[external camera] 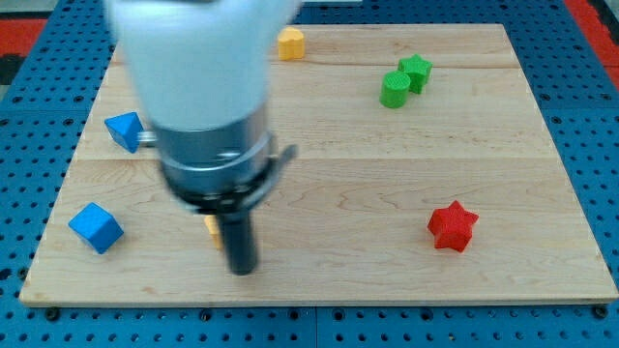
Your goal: Move the yellow hexagon closer to the yellow heart
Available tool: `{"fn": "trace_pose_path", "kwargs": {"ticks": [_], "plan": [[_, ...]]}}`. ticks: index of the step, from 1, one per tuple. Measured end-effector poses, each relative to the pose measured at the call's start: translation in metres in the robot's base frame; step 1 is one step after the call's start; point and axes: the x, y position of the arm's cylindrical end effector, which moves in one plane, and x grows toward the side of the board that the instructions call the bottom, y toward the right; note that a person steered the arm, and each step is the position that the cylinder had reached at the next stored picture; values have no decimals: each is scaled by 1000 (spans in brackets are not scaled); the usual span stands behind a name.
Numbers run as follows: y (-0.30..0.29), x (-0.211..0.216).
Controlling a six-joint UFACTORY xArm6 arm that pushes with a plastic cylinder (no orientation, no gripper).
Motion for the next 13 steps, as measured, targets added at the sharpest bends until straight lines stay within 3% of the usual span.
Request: {"fn": "trace_pose_path", "kwargs": {"ticks": [2, 3, 4, 5, 6, 7, 8, 9, 11, 13], "plan": [[0, -107], [33, -138], [71, -141], [53, -202], [30, -233], [11, -212], [-13, -247], [16, -279], [-63, -300], [19, -306]]}}
